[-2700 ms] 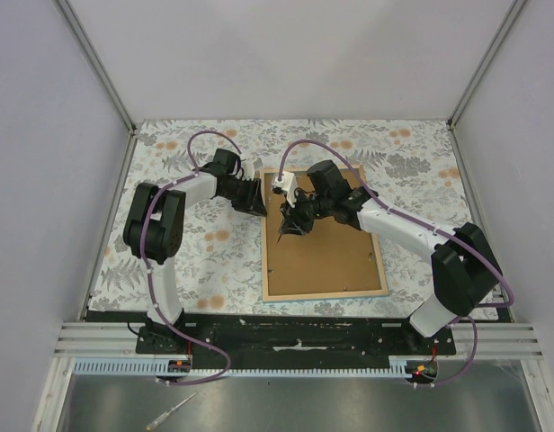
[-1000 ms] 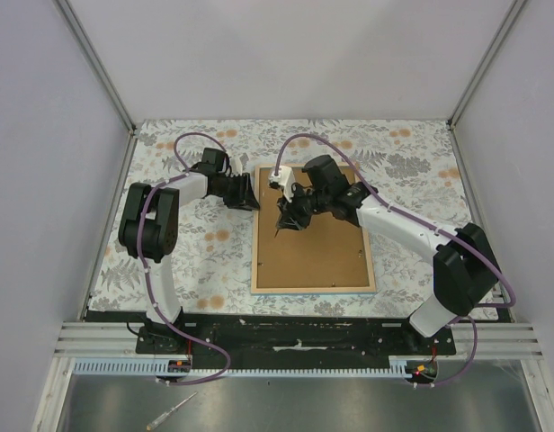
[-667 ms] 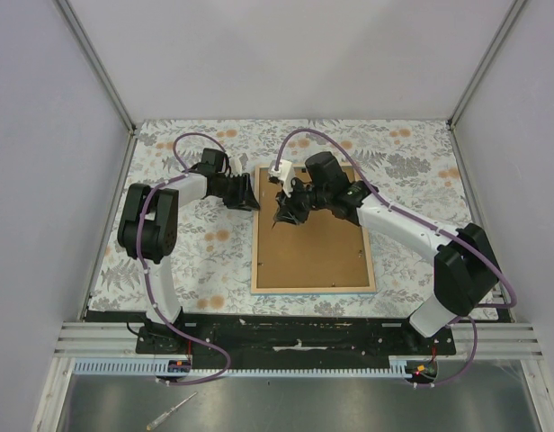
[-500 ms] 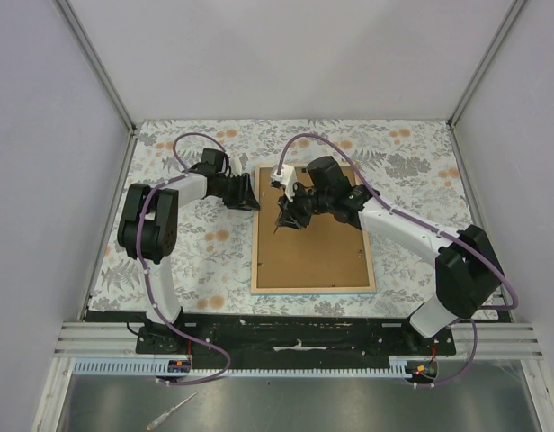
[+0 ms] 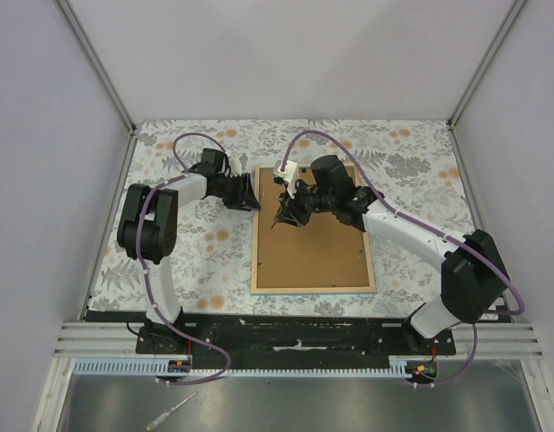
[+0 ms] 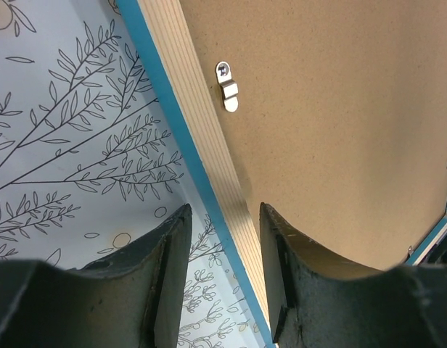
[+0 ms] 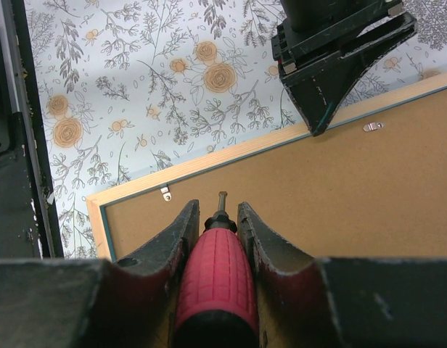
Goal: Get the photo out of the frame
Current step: Release the photo frame item from the photo frame.
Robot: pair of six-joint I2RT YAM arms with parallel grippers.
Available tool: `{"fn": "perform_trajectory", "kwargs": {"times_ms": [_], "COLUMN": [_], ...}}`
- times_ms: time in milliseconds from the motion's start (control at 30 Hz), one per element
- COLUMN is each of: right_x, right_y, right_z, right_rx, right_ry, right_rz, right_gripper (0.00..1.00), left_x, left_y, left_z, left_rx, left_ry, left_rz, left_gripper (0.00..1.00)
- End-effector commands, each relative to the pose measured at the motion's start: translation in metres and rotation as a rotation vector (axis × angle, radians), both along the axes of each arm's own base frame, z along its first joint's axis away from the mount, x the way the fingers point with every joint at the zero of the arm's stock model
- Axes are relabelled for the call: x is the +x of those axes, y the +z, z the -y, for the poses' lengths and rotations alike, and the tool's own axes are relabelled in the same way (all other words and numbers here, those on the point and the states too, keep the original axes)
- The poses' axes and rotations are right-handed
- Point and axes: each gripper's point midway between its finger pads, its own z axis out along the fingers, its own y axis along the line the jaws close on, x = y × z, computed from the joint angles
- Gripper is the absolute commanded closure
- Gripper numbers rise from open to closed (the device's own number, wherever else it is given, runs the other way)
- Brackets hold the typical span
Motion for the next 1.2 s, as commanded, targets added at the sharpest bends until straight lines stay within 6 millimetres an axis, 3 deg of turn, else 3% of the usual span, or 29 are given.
{"fn": "perform_trajectory", "kwargs": {"times_ms": [0, 400, 567, 733, 800, 1167], "right_x": [0.003, -0.003, -0.003, -0.004, -0.005, -0.014], "right_y": [0.001, -0.017, -0.025, -0.028, -0.029, -0.043], "right_z": [-0.011, -0.017, -0.02, -0.021, -0.021, -0.026], "right_rx": [0.04, 0.025, 0.01, 0.002, 0.001, -0.031], "right_ry": [0.016, 0.05, 0.057, 0.061, 0.064, 0.106], "right_rz": [-0.018, -0.083, -0.103, -0.104, -0.107, -0.141], "right_gripper": [1.0, 1.0, 1.0, 1.0, 1.0, 1.0], "left_x": [-0.005, -0.005, -0.007, -0.007, -0.008, -0.01], "left_y": [0.003, 0.005, 0.004, 0.003, 0.003, 0.0], "left_z": [-0.006, -0.006, -0.004, -0.004, -0.004, -0.003], "left_rx": [0.012, 0.011, 0.004, 0.003, 0.006, 0.013], "left_ry": [-0.013, -0.022, -0.029, -0.027, -0.026, -0.043], "left_rz": [0.013, 0.02, 0.011, 0.002, 0.003, 0.001], "left_gripper": [0.49, 0.37, 0.23, 0.2, 0.12, 0.1]}}
